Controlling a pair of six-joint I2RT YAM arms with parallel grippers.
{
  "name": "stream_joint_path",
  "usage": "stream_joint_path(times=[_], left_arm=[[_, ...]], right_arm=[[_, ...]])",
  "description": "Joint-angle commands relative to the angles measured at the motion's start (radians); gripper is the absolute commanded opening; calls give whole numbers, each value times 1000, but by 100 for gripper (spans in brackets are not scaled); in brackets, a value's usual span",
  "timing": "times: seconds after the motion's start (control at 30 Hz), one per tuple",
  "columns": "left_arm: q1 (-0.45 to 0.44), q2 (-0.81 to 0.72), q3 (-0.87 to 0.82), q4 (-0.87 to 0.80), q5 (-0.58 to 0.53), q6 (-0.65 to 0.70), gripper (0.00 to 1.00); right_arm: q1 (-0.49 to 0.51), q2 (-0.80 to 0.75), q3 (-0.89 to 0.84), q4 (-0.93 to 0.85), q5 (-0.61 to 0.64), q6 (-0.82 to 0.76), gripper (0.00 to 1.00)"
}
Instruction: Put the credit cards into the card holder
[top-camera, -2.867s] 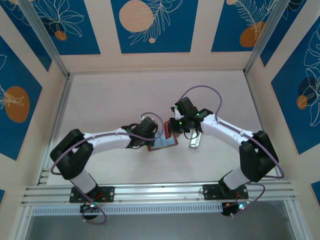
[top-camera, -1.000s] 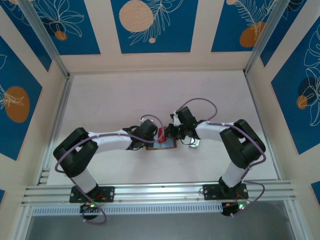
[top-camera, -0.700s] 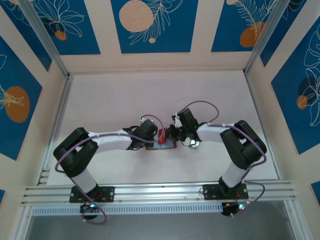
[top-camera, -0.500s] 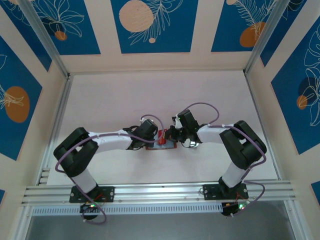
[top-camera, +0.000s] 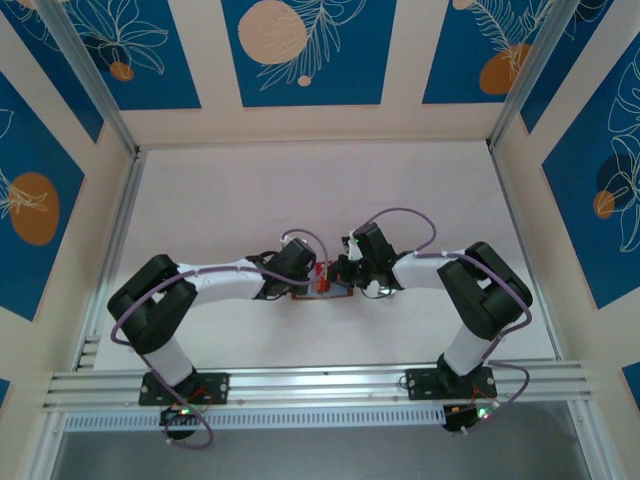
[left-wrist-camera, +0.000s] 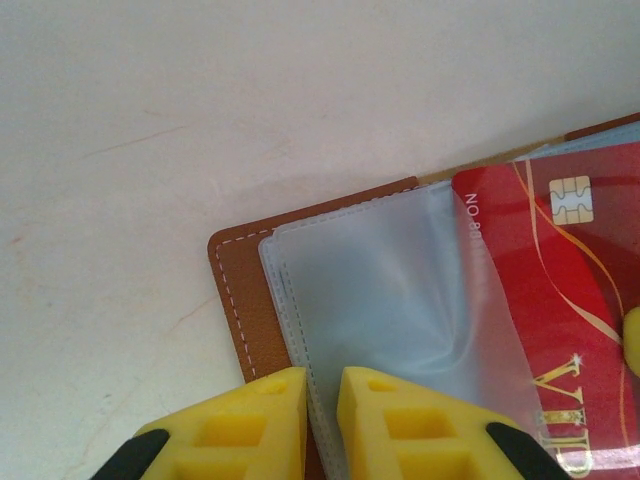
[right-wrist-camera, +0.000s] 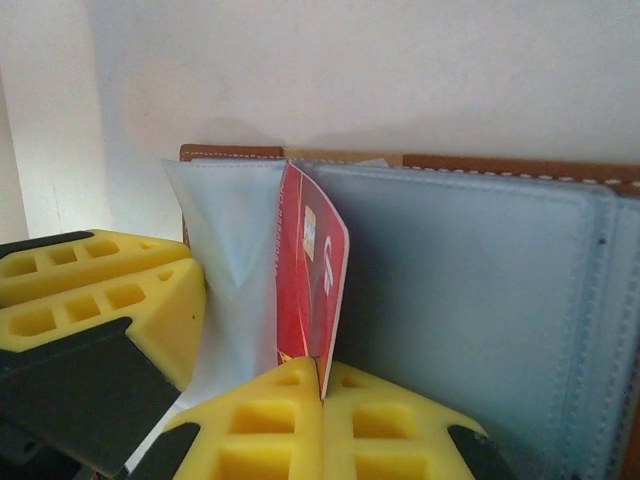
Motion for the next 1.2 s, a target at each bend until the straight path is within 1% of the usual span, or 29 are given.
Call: stream_joint_path(times=[0.0,0.33,0.73,1.0,1.17], left_arm=[[9,69,-34,-101,-7,-7,17],[9,73,-32,-104,-5,-9,17],[8,74,-30,-104,-1,-7,16],[8,68,-40,-96,4,-8,16],[8,65,-39,-98,1,-8,16]], right_arm=[[27,10,-56,-132,15,-16,0],[27,-11,-73,-156,12,-26,0],[46,63,-1,-110,32,-6,0],[57,50,13,-102,87,19,0],[75,35,-10,-82,137,54,0]])
